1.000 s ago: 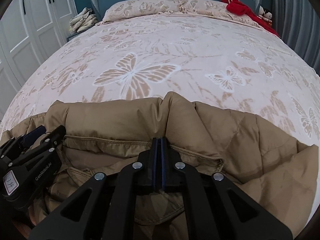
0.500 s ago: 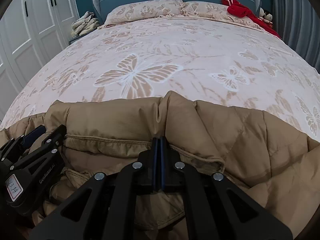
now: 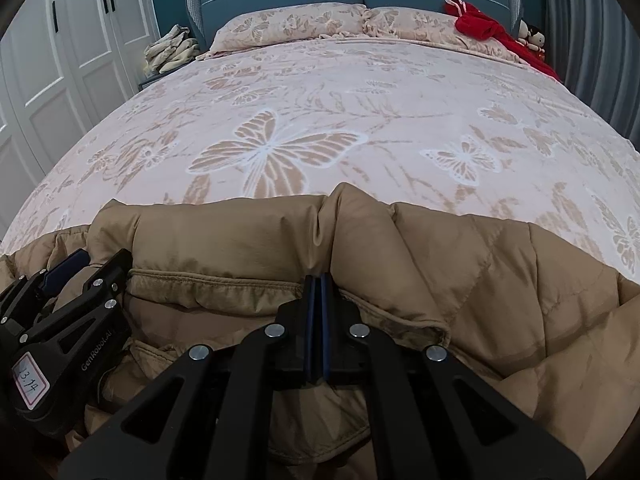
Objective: Fold large clothes
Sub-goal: 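Grasp the folded jacket edge with both grippers side by side, then lift the tan jacket off the bed with both grippers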
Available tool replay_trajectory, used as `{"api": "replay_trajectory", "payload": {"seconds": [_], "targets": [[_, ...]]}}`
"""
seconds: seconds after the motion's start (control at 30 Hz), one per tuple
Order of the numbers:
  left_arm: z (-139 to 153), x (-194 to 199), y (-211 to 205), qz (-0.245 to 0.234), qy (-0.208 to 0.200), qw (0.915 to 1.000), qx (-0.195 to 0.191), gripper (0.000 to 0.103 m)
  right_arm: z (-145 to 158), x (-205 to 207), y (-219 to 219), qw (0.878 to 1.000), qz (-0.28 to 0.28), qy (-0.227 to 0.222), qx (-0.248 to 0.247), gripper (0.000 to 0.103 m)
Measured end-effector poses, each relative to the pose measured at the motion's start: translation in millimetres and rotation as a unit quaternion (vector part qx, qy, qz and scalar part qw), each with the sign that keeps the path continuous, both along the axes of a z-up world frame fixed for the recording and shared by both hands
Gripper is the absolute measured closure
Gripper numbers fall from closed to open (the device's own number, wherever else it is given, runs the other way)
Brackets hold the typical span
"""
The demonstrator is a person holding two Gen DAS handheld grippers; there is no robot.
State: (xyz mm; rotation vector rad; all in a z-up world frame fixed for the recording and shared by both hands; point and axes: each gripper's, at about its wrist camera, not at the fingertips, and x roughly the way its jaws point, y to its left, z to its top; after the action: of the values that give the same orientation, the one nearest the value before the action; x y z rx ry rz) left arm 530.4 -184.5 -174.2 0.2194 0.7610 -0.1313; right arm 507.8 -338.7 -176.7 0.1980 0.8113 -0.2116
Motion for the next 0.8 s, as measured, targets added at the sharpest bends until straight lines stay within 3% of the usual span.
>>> {"api": "replay_trajectory", "payload": {"seconds": [0.27, 0.33, 0.37, 0.4, 0.47, 0.57, 0.8], "targets": [[10, -2, -3, 0.006, 0.009, 0.9997, 0.023, 0.050, 7, -1, -3, 1.000, -0.001, 0.002, 0.003, 0.102], [27, -14, 7, 0.004, 0.030, 0.9994, 0.017, 0.043, 24, -14, -2, 1.000, -0.005, 0.012, 0.000, 0.097], [35, -24, 14, 0.009, 0.034, 0.9994, 0.010, 0.036, 38, -30, -1, 1.000, -0.010, 0.008, 0.010, 0.085], [45, -39, 24, 0.011, 0.037, 0.9992, -0.001, 0.029, 52, -53, 0, 0.999, -0.008, -0.007, 0.030, 0.057], [65, -77, 56, -0.002, 0.058, 0.9976, -0.038, 0.022, 77, -112, 1, 0.998, -0.002, -0.036, 0.061, 0.031], [86, -138, 116, -0.007, 0.084, 0.9937, -0.074, 0.020, 96, -213, -1, 0.996, 0.005, -0.050, 0.074, 0.029], [96, -265, 270, 0.056, 0.152, 0.9794, -0.121, 0.018, 82, -445, -26, 0.992, -0.066, 0.013, 0.109, 0.028]]}}
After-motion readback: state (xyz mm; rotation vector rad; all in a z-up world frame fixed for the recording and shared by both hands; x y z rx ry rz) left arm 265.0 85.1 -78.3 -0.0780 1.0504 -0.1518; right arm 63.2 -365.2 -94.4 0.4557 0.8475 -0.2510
